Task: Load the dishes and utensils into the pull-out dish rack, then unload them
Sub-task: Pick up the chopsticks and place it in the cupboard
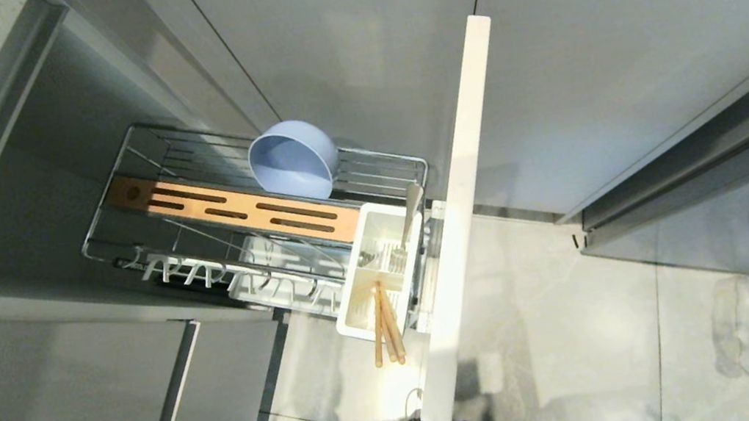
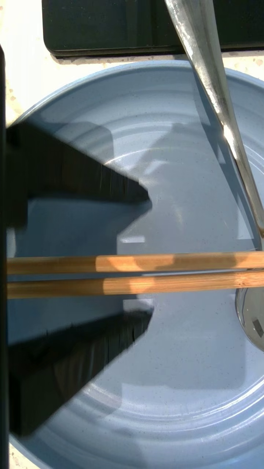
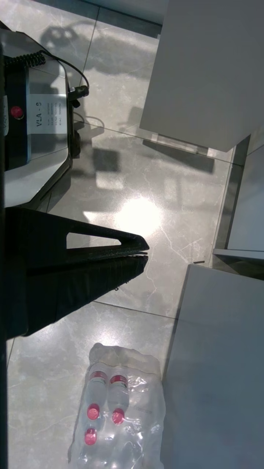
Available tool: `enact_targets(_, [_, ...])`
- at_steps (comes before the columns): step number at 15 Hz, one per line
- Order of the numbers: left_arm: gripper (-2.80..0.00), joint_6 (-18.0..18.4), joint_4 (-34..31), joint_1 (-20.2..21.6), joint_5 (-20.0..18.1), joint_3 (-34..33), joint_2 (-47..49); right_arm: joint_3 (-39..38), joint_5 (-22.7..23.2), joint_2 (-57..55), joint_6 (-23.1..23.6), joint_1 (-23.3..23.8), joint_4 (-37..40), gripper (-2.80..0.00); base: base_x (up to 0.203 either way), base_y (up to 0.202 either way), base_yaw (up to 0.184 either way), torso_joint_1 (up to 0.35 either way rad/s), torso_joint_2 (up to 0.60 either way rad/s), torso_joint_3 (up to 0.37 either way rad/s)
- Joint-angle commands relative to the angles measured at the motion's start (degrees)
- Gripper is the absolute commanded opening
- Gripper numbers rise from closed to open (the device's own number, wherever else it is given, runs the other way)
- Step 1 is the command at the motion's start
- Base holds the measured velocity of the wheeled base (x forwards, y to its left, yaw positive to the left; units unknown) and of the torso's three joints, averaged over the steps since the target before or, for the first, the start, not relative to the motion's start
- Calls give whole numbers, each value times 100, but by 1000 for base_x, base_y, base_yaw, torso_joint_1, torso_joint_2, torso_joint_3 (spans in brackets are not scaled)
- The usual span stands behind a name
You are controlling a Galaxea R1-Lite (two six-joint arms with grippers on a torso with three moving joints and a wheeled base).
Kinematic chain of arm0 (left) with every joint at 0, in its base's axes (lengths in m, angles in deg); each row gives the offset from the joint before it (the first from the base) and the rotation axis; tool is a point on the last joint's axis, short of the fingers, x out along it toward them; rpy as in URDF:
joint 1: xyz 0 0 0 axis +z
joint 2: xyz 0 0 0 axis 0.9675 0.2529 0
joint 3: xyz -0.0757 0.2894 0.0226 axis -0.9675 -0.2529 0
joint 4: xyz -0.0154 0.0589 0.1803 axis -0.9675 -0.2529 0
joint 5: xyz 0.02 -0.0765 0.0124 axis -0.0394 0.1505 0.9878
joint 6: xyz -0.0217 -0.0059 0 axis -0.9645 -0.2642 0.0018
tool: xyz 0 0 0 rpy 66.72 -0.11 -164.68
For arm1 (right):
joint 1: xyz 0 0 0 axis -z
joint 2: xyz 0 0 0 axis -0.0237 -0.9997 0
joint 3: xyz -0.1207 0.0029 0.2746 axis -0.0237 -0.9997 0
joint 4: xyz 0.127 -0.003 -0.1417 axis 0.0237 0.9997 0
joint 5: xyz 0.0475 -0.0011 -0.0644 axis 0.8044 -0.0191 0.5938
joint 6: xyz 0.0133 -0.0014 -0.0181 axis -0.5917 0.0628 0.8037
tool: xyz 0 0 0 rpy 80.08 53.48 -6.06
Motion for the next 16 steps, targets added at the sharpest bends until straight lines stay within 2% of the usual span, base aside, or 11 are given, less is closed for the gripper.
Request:
enact_targets(1, [-280,-28,-34,3,-1,-13,-3,0,0,-5,-4,2,-2,-280,0,0,0,0,0,0])
enact_targets(9, [-280,-28,-35,-59,-18,22,-138,0,0,-4,-4,2,-2,-280,0,0,0,0,0,0])
enact_targets(16, [-280,-20,-63,-339,-34,656,-606,0,0,-7,-4,0,-2,-280,0,0,0,0,0,0])
